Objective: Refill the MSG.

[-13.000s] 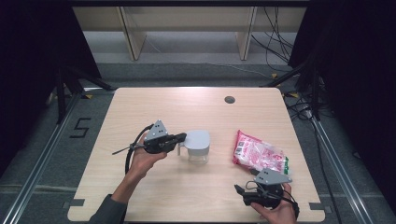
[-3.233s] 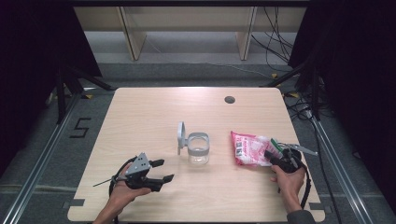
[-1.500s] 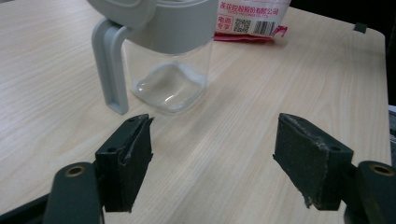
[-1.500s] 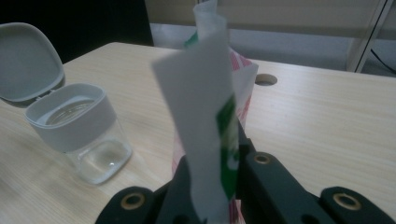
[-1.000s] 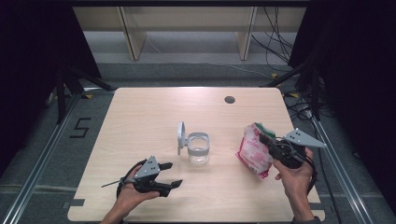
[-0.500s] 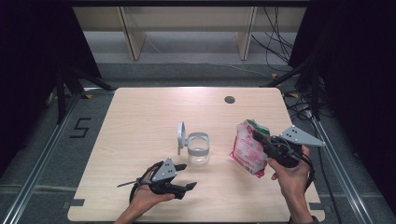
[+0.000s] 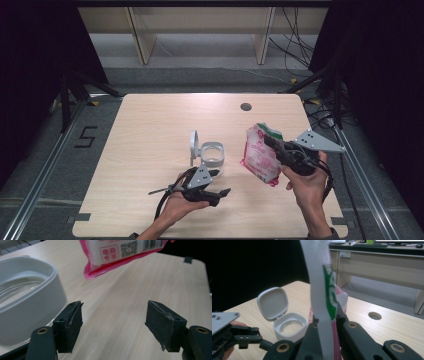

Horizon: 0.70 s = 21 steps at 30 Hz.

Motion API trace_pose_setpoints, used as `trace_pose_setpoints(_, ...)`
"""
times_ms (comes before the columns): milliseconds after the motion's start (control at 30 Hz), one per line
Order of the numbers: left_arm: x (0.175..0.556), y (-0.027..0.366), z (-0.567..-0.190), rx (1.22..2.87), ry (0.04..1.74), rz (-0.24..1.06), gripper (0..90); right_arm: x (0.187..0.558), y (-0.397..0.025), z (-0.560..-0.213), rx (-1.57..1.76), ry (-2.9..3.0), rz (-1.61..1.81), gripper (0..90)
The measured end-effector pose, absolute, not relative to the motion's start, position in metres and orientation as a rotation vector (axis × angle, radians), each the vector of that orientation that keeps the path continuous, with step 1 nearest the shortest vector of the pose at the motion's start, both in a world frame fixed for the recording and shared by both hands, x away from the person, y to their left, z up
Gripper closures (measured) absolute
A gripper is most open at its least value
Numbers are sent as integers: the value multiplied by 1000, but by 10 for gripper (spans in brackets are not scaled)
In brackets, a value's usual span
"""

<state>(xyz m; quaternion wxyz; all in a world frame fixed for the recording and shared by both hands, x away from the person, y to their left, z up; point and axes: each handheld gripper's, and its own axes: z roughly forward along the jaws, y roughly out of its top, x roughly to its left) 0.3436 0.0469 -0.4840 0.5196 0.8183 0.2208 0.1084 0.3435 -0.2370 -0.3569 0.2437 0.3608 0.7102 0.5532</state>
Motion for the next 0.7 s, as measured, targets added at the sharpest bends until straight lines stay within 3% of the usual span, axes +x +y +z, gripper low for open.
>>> trace_pose_setpoints(200,345,36,-476,1926,621,236,286,343,-238,-350,969,1926,1542,900)
trace_pose_setpoints(300,349,29,-477,1937,587,283,279,339,-235,-346,985,1930,1574,900)
trace_pose_setpoints(333,346,21,-480,1943,659,269,276,340,-235,-344,948,1925,1586,900)
trace_pose_setpoints(433,348,10,-487,1977,598,313,274,336,-233,-343,958,1939,1601,900)
trace_pose_setpoints(700,356,-2,-495,1959,640,341,277,333,-230,-344,924,1958,1580,900)
